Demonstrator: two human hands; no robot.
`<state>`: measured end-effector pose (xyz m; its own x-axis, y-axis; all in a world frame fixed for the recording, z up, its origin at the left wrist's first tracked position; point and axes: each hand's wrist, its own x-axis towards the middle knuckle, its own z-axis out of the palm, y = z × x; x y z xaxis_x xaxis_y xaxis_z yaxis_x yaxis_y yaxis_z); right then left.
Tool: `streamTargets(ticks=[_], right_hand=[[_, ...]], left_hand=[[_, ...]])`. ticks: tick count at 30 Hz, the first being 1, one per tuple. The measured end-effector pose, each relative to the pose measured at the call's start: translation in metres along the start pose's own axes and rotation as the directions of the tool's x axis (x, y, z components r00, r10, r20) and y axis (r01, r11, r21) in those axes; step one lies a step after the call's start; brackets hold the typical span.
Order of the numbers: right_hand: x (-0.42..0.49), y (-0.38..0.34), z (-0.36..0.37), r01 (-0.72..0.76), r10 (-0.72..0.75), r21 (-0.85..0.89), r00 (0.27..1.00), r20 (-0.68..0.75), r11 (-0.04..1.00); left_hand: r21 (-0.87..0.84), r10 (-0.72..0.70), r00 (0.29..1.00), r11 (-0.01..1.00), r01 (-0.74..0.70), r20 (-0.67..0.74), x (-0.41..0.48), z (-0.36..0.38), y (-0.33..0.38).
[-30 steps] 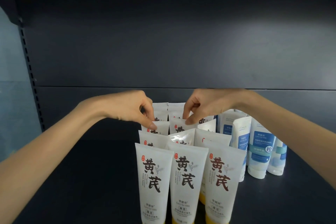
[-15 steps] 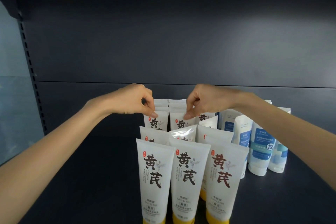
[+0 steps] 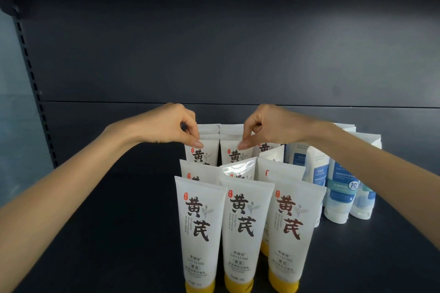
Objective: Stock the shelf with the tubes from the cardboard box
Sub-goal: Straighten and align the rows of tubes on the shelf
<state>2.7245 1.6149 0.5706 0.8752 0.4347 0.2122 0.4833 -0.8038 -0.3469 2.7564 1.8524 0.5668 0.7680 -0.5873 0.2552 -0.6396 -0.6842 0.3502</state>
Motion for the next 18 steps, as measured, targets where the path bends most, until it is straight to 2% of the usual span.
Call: streamTargets(ticks=[18], right_hand=[[-0.01, 0.006, -0.022, -0.051, 0.049, 0.082, 0.999, 0.025, 0.995]], left_hand=[[-0.05, 0.001, 1.0, 0.999, 0.0, 0.027, 0.003, 0.001, 0.006]])
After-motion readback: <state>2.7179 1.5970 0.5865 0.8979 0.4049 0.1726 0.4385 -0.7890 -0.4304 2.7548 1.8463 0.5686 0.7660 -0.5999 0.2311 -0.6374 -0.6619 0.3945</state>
